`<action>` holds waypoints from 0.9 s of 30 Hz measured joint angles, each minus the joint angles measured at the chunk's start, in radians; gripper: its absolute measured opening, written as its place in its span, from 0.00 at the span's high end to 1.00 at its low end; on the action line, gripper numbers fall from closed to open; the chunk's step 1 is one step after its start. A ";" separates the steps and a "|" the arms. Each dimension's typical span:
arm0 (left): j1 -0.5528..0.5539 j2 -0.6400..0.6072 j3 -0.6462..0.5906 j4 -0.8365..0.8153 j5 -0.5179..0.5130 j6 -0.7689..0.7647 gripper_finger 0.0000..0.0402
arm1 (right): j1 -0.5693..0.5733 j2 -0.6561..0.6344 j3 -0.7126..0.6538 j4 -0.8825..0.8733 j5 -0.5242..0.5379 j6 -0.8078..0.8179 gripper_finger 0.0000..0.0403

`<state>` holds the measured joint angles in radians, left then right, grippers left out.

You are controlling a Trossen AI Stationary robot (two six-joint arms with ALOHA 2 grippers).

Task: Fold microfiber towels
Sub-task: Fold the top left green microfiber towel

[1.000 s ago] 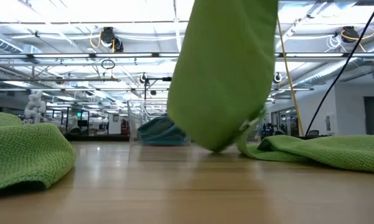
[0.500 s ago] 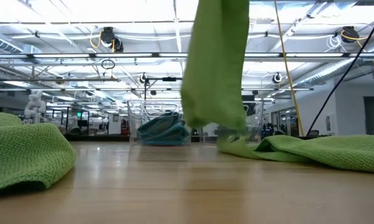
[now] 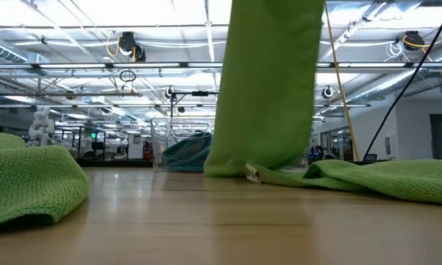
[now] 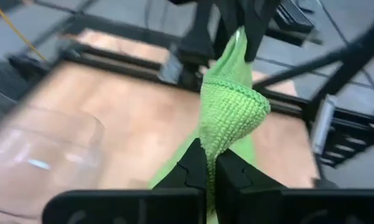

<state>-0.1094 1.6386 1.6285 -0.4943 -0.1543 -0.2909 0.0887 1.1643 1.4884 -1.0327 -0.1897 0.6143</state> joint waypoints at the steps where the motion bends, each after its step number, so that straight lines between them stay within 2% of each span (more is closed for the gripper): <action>1: -0.019 0.000 -0.020 0.002 0.006 -0.025 0.98 | 0.015 -0.001 -0.023 0.019 -0.025 0.017 0.99; 6: -0.134 0.000 -0.136 0.079 0.026 -0.176 0.98 | 0.082 -0.001 -0.147 0.184 -0.160 0.095 0.99; 13: -0.285 0.000 -0.287 0.328 -0.042 -0.377 0.98 | 0.177 -0.004 -0.381 0.617 -0.314 0.331 0.99; 17: -0.341 0.000 -0.340 0.348 -0.089 -0.459 0.99 | 0.237 -0.003 -0.516 0.802 -0.300 0.468 0.99; 22: -0.376 0.000 -0.420 0.408 -0.122 -0.530 0.99 | 0.259 -0.003 -0.663 1.051 -0.210 0.549 0.99; 27: -0.382 -0.001 -0.488 0.470 -0.177 -0.556 0.98 | 0.251 0.023 -0.715 1.067 -0.116 0.533 0.99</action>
<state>-0.4917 1.6375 1.1401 -0.0242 -0.3315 -0.8466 0.3399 1.1871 0.7739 0.0339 -0.3060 1.1478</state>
